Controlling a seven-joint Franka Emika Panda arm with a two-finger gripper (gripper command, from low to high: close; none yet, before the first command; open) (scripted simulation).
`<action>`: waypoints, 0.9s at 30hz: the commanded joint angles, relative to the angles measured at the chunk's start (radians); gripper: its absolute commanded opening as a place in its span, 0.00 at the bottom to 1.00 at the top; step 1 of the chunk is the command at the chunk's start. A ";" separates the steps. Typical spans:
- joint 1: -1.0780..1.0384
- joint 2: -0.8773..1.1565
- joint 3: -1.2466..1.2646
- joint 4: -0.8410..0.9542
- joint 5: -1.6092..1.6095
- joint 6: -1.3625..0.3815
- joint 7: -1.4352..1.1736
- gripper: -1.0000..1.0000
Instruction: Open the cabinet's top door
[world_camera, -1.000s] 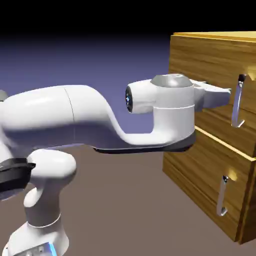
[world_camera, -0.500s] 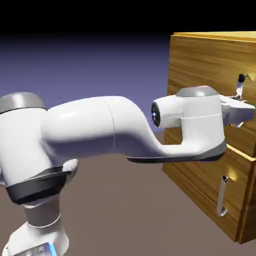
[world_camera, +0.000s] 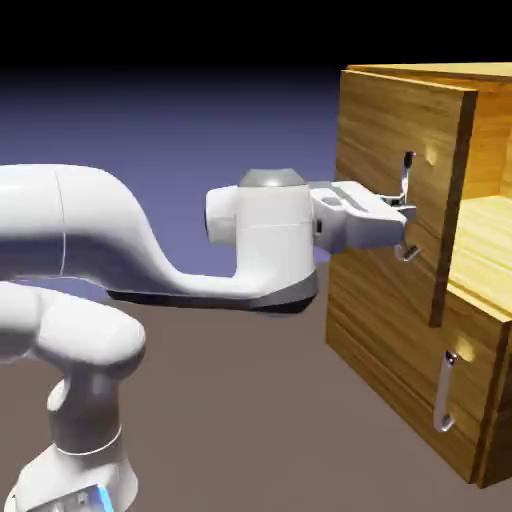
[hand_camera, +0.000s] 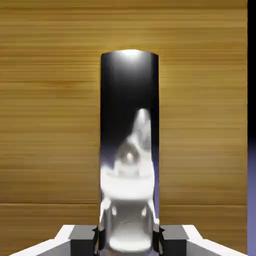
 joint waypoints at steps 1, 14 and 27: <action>-0.036 -0.012 0.034 -0.032 0.031 -0.019 -0.009 0.00; -0.363 -0.273 0.499 -0.367 0.545 -0.242 -0.180 0.00; -0.341 -0.477 0.955 -0.484 1.099 -0.523 -0.330 0.00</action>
